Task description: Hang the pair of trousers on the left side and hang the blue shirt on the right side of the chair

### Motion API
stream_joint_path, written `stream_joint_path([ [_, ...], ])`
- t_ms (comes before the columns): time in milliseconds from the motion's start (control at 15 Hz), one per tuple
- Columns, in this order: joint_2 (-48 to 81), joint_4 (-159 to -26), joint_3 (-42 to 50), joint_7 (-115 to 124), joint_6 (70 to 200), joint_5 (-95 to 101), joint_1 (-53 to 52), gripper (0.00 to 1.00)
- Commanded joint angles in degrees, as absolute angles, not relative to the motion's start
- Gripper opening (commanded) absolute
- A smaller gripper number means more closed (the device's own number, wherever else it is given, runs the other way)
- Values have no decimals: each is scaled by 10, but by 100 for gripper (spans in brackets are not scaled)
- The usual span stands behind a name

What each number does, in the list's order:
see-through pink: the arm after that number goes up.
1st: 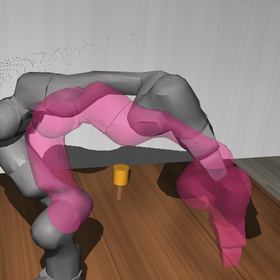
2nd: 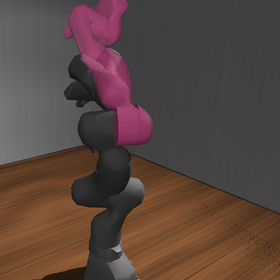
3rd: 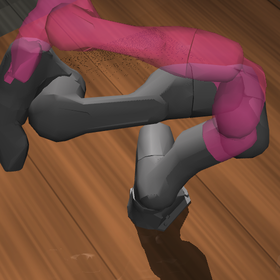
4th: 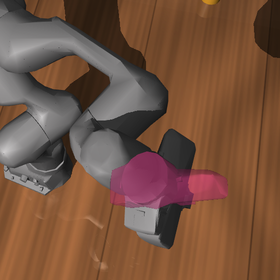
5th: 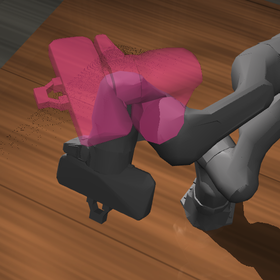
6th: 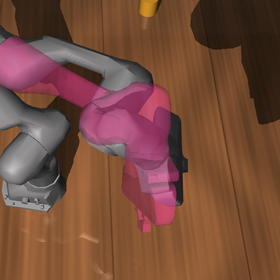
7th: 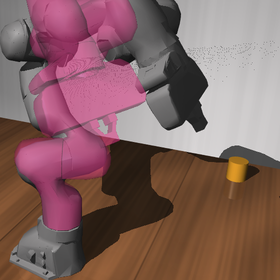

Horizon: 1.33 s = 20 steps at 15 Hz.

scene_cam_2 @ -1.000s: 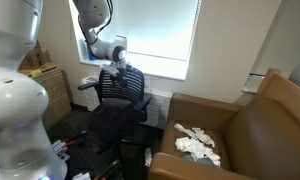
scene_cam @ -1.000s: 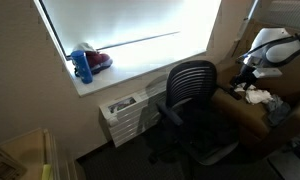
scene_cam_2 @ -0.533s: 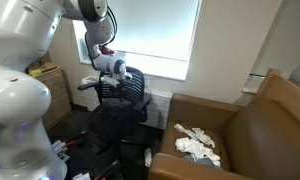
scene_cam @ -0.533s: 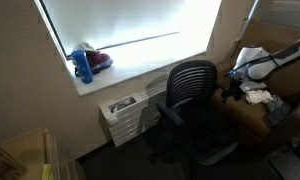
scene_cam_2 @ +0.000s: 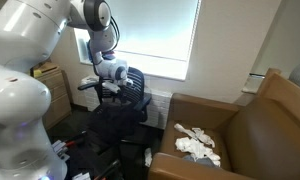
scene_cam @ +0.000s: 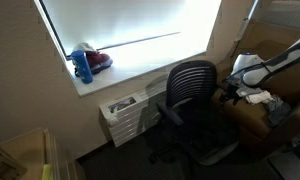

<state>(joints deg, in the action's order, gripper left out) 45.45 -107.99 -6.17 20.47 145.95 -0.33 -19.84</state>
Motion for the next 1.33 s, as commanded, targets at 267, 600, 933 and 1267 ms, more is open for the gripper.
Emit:
stream_joint_path([
  [267,590,-966,-57,203,1507,-1,-248,100],
  [600,580,-984,-60,199,1499,-12,-242,100],
  [933,658,-932,-37,192,1608,-3,-251,100],
  [1267,679,-917,-42,182,1618,-13,-253,100],
])
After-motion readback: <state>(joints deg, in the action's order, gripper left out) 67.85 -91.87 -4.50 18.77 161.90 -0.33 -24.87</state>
